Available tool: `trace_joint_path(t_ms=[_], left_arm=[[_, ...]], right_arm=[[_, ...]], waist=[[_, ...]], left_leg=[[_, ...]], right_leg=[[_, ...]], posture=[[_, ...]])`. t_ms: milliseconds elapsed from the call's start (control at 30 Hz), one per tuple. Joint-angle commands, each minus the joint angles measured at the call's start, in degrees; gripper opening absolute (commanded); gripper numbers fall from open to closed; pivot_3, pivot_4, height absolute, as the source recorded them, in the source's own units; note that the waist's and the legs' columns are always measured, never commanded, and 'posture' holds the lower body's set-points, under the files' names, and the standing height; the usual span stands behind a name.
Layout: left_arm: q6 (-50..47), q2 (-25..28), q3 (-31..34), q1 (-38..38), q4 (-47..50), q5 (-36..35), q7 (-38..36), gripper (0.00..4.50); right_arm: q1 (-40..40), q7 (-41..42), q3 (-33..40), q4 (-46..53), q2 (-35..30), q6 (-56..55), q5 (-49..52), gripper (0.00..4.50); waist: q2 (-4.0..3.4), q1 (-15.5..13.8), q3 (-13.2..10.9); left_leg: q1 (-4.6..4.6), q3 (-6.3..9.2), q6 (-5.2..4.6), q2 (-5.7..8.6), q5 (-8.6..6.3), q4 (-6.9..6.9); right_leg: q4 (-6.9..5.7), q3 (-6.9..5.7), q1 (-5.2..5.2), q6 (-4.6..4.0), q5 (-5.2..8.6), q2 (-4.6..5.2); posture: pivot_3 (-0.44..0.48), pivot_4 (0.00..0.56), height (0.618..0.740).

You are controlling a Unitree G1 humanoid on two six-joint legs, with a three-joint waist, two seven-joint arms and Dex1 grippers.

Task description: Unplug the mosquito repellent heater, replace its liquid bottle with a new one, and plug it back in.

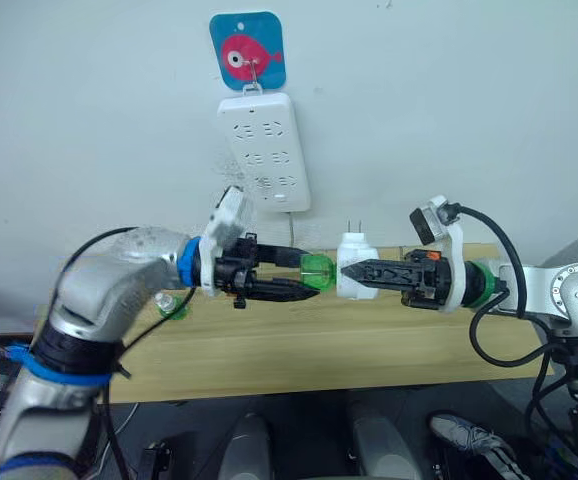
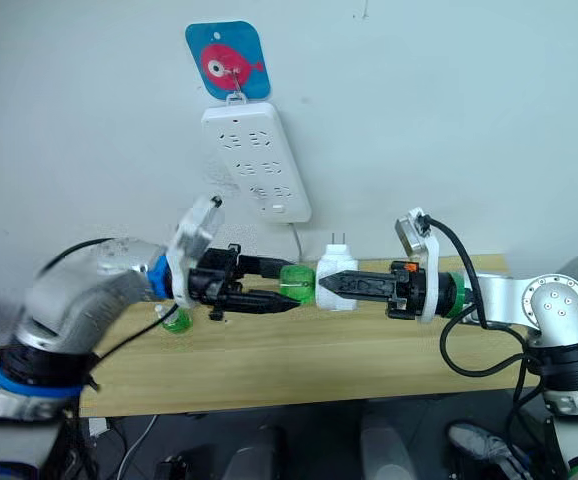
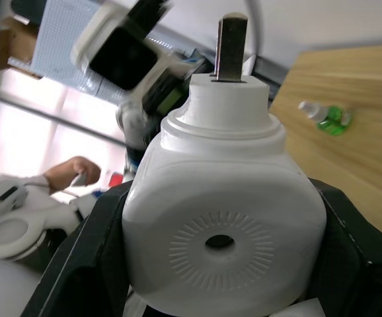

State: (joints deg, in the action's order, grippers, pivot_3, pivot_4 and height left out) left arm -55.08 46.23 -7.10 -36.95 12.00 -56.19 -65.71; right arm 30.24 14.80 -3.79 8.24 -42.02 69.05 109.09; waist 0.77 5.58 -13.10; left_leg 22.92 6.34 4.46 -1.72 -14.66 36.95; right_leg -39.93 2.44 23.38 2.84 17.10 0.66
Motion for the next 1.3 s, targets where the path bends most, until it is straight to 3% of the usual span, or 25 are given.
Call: trace_joint_path(t_ms=[33, 167, 300, 400, 567, 733, 1000, 1100, 1267, 1300], left_arm=[[-7.47, 1.25, 3.07, -1.11, -1.4, -3.47, 1.14, 2.24], [-2.41, -0.54, 4.2, 0.8, 1.03, -0.27, 2.62, 2.24], [9.36, -0.28, 2.08, 4.25, 2.58, 8.87, -0.76, 3.52], [23.95, 0.7, 0.81, 10.62, 3.82, 18.13, -5.84, 4.44], [43.46, -4.86, 2.41, 17.16, 2.02, 26.96, -5.08, 4.47], [62.13, -12.56, 4.27, 16.07, 0.07, 31.59, -4.03, 4.47], [69.26, -14.06, 3.4, 15.42, -2.67, 31.95, -6.29, 4.47], [69.47, -13.6, 2.52, 16.22, -3.58, 31.87, -7.71, 3.89], [68.75, -14.33, 2.42, 15.19, -2.85, 31.58, -6.84, 2.31], [68.52, -14.39, 2.41, 14.64, -2.64, 31.4, -6.76, 2.18]], right_arm=[[-0.02, 1.36, 0.81, 1.14, -0.71, 0.61, -0.06, 3.04], [-0.2, 1.26, 0.81, 1.22, -0.78, 0.51, 0.35, 3.04], [-0.21, 0.93, 0.71, 0.86, -0.9, 0.34, 1.01, 3.04], [0.11, 0.99, 0.72, 0.3, -0.86, 0.37, 0.88, 3.04], [0.28, 0.98, 0.83, 0.09, -0.73, 0.39, 0.64, 3.04], [0.08, 0.9, 0.92, 0.15, -0.87, 0.43, 0.59, 3.04], [-0.05, 0.67, 0.94, 0.34, -0.82, 0.26, 0.6, 3.04], [-0.04, 0.58, 0.94, 0.42, -0.69, 0.13, 0.6, 3.04], [-0.16, 0.26, 0.95, 0.65, -0.6, -0.13, 0.84, 3.04], [-0.17, 0.25, 0.96, 0.66, -0.61, -0.14, 0.83, 3.04]], waist=[[-0.01, 0.09, -0.02], [-0.01, 0.0, -0.11], [-0.01, -0.17, -0.13], [-0.03, -0.23, -0.14], [-0.02, -0.99, -0.26], [0.01, -1.96, -0.28], [0.01, -1.58, -0.28], [0.0, -1.22, -0.29], [0.01, -0.87, -0.29], [0.01, -0.87, -0.29]], left_leg=[[0.0, -0.03, 0.0, 0.0, 0.0, 0.0], [0.01, -0.04, 0.01, -0.02, 0.0, -0.03], [-0.01, -0.08, 0.02, -0.03, 0.01, -0.04], [-0.02, -0.14, 0.02, -0.02, 0.01, -0.03], [0.03, -0.15, 0.02, -0.03, 0.0, -0.03], [0.08, -0.2, 0.02, 0.03, 0.01, 0.04], [0.06, -0.19, 0.01, 0.02, 0.0, 0.01], [0.05, -0.18, 0.01, 0.02, 0.0, 0.02], [0.05, -0.16, 0.01, 0.02, 0.0, 0.03], [0.05, -0.16, 0.01, 0.02, 0.0, 0.03]], right_leg=[[0.01, 0.02, 0.0, -0.01, 0.0, 0.0], [0.06, 0.01, 0.03, -0.27, -0.15, 0.01], [0.04, 0.05, 0.03, -0.28, -0.15, 0.01], [0.04, 0.11, 0.03, -0.29, -0.16, 0.01], [0.09, 0.12, 0.06, -0.3, -0.16, 0.02], [0.11, 0.14, 0.05, -0.29, -0.17, 0.1], [0.09, 0.13, 0.05, -0.29, -0.18, 0.08], [0.07, 0.12, 0.05, -0.29, -0.18, 0.08], [0.06, 0.11, 0.05, -0.29, -0.18, 0.08], [0.06, 0.11, 0.05, -0.29, -0.18, 0.07]], posture=[[-0.11, 0.202, 0.725], [-0.107, 0.203, 0.725], [-0.102, 0.204, 0.725], [-0.102, 0.204, 0.725], [-0.106, 0.206, 0.725], [-0.111, 0.205, 0.725], [-0.114, 0.206, 0.725], [-0.114, 0.206, 0.725], [-0.113, 0.208, 0.725], [-0.113, 0.208, 0.725]])
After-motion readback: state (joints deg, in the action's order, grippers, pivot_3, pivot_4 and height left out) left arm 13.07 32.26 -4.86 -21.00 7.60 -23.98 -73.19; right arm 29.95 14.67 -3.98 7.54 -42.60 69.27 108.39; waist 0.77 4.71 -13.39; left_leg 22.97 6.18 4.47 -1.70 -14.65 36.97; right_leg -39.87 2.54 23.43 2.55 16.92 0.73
